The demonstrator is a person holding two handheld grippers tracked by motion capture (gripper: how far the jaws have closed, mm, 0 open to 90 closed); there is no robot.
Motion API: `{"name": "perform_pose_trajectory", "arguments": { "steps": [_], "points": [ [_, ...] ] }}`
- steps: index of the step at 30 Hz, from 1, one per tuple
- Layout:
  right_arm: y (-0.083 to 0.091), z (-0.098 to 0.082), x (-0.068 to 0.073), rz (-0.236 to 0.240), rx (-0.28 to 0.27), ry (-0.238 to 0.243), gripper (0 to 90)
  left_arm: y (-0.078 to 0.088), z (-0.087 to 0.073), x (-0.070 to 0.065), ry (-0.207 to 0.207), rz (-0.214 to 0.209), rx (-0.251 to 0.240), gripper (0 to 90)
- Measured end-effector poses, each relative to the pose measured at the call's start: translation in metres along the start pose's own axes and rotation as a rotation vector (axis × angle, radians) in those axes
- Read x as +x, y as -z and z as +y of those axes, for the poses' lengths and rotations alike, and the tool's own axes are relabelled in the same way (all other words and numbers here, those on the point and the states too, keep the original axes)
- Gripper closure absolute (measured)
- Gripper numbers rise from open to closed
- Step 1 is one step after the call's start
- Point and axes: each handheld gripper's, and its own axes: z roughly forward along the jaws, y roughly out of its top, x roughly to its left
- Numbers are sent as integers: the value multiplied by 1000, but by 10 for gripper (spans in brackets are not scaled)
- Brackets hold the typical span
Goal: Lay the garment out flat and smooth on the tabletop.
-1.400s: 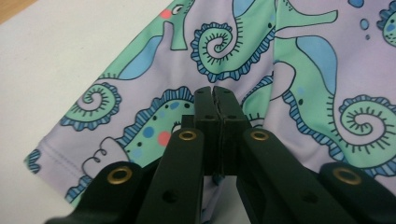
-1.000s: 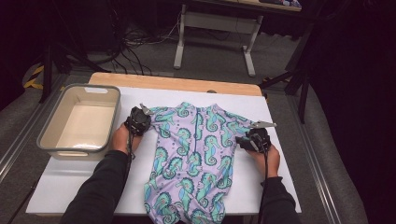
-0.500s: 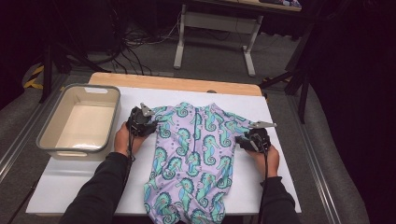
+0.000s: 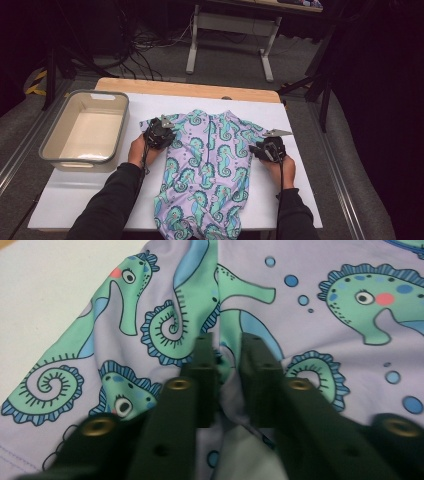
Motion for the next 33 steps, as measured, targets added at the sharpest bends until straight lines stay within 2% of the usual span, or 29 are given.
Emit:
{"name": "perform_pose_trajectory", "arguments": {
  "steps": [1, 3, 5, 6, 8, 9, 10, 11, 13, 14, 15, 16, 18, 19, 21, 23, 25, 26, 28, 30, 31, 32, 33],
  "points": [
    [2, 0, 0, 14, 6, 6, 746, 1, 0, 0, -3, 3, 6, 836],
    [4, 0, 3, 23, 23, 25, 813, 3, -1, -1, 0, 0, 7, 845],
    [5, 0, 4, 21, 30, 42, 825, 6, -2, -2, -7, 2, 13, 852],
    [7, 0, 3, 14, 31, 50, 825, 8, -3, -2, -15, 16, 12, 853],
    [9, 0, 1, 5, 18, 33, 828, 10, -5, -1, -7, 17, 5, 853],
    [9, -1, 0, 5, 12, 28, 826, 11, -5, -2, 13, -3, -5, 851],
    [9, -1, 1, 1, 11, 22, 805, 13, -5, -4, 6, 16, -16, 835],
    [9, -1, 3, -17, 4, 30, 747, 15, -4, -6, 7, 34, -35, 793],
    [10, -1, 7, -51, 0, 39, 664, 24, -1, -11, -15, 37, -68, 694],
    [13, 0, 9, -32, -10, 40, 607, 32, 0, -16, -30, 25, -89, 616],
    [20, 0, 12, 3, -42, 38, 554, 38, 0, -21, -44, 32, -107, 567],
    [27, 0, 16, 25, -65, 37, 549, 48, -1, -27, -71, 22, -130, 540],
    [43, -4, 26, 62, -100, 52, 542, 63, -7, -37, -103, -33, -185, 500],
    [49, -7, 30, 74, -111, 60, 537, 67, -10, -41, -121, -54, -197, 492],
    [59, -14, 40, 99, -118, 68, 522, 77, -18, -51, -164, -83, -197, 471],
    [69, -28, 52, 136, -109, 75, 505, 91, -35, -65, -204, -144, -209, 434],
    [79, -43, 63, 160, -92, 93, 498, 104, -48, -77, -265, -161, -207, 408],
    [82, -48, 67, 177, -91, 91, 500, 110, -53, -81, -271, -173, -206, 394],
    [87, -57, 73, 200, -77, 100, 529, 122, -65, -91, -275, -229, -230, 381],
    [93, -68, 81, 227, -72, 112, 567, 133, -82, -106, -311, -269, -210, 377],
    [96, -72, 85, 245, -64, 111, 567, 135, -88, -110, -297, -294, -212, 376],
    [98, -74, 88, 246, -61, 117, 570, 138, -97, -119, -284, -357, -204, 379],
    [102, -78, 92, 263, -59, 118, 576, 139, -101, -125, -300, -378, -188, 385]
  ]
}}
